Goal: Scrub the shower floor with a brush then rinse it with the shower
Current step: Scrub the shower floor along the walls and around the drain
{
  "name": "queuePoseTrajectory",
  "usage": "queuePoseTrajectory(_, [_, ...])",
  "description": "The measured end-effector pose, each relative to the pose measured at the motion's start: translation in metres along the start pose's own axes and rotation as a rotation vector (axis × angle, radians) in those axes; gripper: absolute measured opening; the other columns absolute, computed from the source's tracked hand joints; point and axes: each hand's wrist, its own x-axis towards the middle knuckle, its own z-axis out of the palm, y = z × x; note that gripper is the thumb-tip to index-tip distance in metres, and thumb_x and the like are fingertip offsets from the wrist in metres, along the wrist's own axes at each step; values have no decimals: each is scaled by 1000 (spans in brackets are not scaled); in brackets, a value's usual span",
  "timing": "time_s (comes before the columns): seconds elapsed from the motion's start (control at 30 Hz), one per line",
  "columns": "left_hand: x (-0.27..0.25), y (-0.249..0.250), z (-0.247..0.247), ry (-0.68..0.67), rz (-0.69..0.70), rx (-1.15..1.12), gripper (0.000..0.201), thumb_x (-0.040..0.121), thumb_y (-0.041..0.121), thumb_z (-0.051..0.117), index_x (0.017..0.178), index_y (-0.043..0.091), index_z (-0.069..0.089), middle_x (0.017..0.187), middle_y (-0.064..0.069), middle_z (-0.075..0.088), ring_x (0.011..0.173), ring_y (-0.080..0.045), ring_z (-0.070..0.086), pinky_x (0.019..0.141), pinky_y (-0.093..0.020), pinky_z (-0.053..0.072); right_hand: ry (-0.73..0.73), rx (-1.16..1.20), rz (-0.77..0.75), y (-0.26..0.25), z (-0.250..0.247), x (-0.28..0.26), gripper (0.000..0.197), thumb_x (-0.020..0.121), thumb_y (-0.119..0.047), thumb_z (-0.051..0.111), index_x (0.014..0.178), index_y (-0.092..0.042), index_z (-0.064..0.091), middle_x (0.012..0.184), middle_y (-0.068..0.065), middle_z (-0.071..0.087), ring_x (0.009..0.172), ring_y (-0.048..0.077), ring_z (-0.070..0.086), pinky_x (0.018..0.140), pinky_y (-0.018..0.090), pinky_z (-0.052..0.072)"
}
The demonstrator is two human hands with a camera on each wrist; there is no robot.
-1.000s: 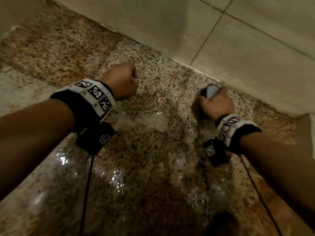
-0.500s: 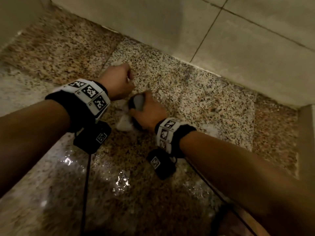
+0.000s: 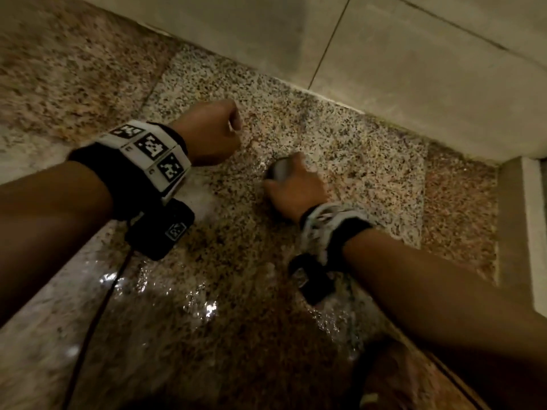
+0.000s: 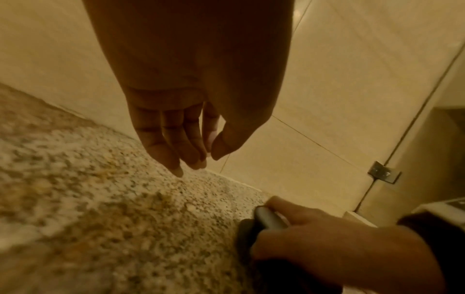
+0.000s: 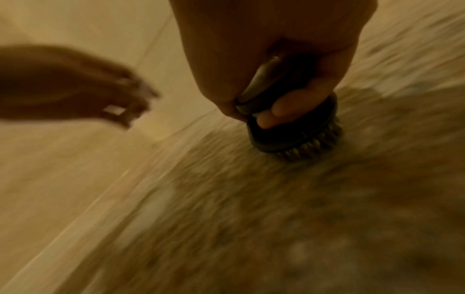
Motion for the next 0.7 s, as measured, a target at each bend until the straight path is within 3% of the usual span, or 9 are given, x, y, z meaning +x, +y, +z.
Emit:
queuePoseTrajectory(0.1, [-9, -11, -23, 63, -30, 19, 18, 88, 17, 58, 105, 10, 55, 93, -8, 60, 83, -23, 50, 70, -29, 35, -205, -32, -222, -69, 40, -13, 61, 92, -45, 55, 140, -14, 33, 131, 16, 54, 116, 36, 54, 89, 36, 47])
queuePoseTrajectory(0.17, [-16, -20, -36, 84, -61, 35, 17, 89, 16, 57, 104, 10, 55, 91, -8, 60, 83, -25, 52, 69, -30, 36, -350, -120, -408, -105, 65, -20, 45, 98, -42, 48, 133, -15, 42, 138, 15, 50, 123, 32, 51, 95, 34, 41])
queuePoseTrajectory(0.23, [-21, -31, -46, 95, -95, 52, 16, 89, 16, 57, 103, 9, 55, 91, -10, 61, 87, -29, 55, 71, -32, 40, -422, -147, -484, -125, 75, -23, 38, 101, -41, 43, 130, -16, 45, 136, 14, 50, 120, 30, 52, 88, 30, 42])
queuePoseTrajectory(0.3, [-26, -40, -50, 93, -137, 63, 19, 88, 16, 59, 105, 8, 56, 94, -12, 62, 92, -31, 56, 72, -32, 40, -406, -22, -429, -124, 67, -22, 49, 98, -41, 51, 134, -10, 42, 121, 13, 57, 102, 29, 58, 73, 26, 45])
queuePoseTrajectory(0.37, [-25, -41, -46, 93, -139, 81, 20, 88, 16, 60, 105, 7, 58, 99, -15, 63, 95, -32, 57, 74, -31, 40, -289, 58, -361, -105, 42, -13, 67, 94, -44, 56, 143, -5, 32, 120, 14, 59, 100, 31, 59, 72, 30, 46])
queuePoseTrajectory(0.43, [-20, -30, -36, 64, -101, 88, 20, 88, 18, 60, 105, 7, 58, 102, -16, 63, 97, -32, 57, 75, -31, 40, -131, 85, -250, -64, 11, 3, 77, 89, -50, 59, 146, -12, 25, 121, 12, 60, 103, 32, 60, 73, 32, 44])
queuePoseTrajectory(0.6, [6, 26, 1, -98, 12, 94, 11, 90, 18, 54, 101, 14, 53, 102, -10, 59, 89, -27, 51, 72, -32, 39, 92, 2, 90, 64, -68, 20, 80, 80, -59, 58, 143, -20, 27, 113, 14, 64, 85, 34, 64, 62, 35, 50])
queuePoseTrajectory(0.7, [13, 58, 30, -160, 134, 81, 15, 89, 14, 54, 103, 12, 55, 108, -13, 59, 94, -28, 52, 75, -30, 39, 170, -35, 266, 130, -95, 6, 78, 81, -60, 55, 142, -20, 27, 120, 17, 61, 92, 37, 62, 67, 35, 46])
